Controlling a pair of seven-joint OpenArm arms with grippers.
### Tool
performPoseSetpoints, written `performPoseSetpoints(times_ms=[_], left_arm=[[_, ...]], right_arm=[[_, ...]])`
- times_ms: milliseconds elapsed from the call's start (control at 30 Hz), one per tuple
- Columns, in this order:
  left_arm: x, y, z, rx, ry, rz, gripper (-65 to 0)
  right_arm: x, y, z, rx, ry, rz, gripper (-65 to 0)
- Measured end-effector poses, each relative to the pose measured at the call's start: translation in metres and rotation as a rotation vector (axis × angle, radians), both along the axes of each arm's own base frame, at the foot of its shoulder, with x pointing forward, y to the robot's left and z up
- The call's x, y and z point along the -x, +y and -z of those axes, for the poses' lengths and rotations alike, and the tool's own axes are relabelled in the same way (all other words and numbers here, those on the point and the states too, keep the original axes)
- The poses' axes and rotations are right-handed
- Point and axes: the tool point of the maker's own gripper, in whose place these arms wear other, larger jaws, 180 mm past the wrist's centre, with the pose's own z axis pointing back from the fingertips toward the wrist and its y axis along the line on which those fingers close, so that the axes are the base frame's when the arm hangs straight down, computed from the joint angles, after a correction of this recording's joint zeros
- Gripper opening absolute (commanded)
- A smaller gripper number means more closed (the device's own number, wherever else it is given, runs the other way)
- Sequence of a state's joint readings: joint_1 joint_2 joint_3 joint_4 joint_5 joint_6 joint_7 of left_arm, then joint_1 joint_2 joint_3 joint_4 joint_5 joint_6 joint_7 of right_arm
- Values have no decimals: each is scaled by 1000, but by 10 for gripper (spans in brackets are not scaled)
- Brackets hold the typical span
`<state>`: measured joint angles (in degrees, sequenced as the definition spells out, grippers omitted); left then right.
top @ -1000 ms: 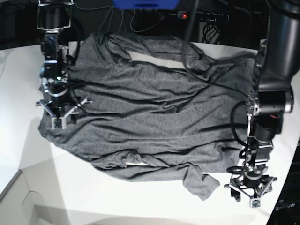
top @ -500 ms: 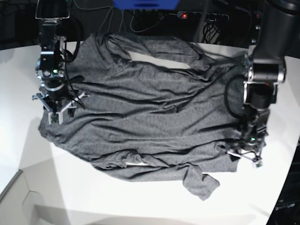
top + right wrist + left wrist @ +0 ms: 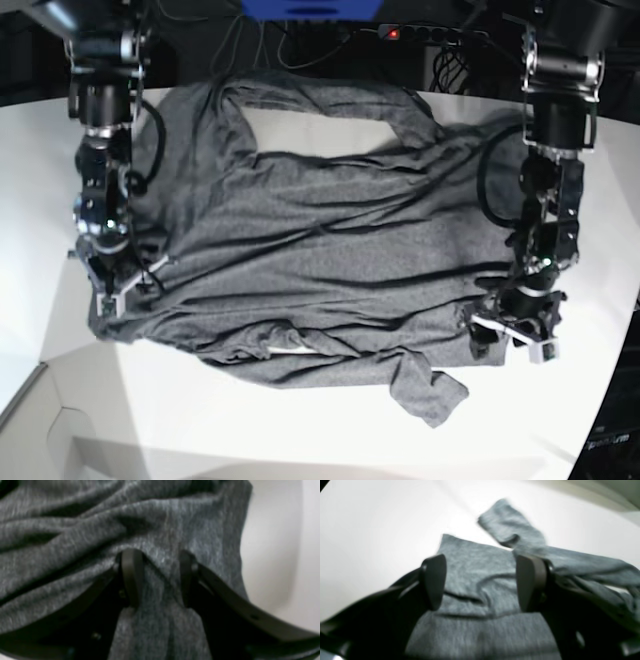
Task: Layout the t-shirt on the table in an organized manner, then fold the t-shirt properly
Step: 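Grasp the shirt side edges with both grippers and pull them apart, then move both grippers to the shirt's collar-side corners and grasp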
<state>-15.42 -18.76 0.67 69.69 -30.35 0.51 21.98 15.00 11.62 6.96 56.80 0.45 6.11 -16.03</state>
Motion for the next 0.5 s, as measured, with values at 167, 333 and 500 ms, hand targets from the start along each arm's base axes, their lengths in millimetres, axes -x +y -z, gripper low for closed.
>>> performPoseSetpoints(times_ms=[167,333,500], left_arm=[[27,-13,38,16,118,30,-228],[23,-8,81,53,202,-34,-228],[-12,24,87,-22,228,-114,-228]], right_arm=[[5,-5,-14,33,-25,-8,-417],[-2,4,-73,80,-193,-44,-417],[21,24,-84,77,-221,-73,-417]])
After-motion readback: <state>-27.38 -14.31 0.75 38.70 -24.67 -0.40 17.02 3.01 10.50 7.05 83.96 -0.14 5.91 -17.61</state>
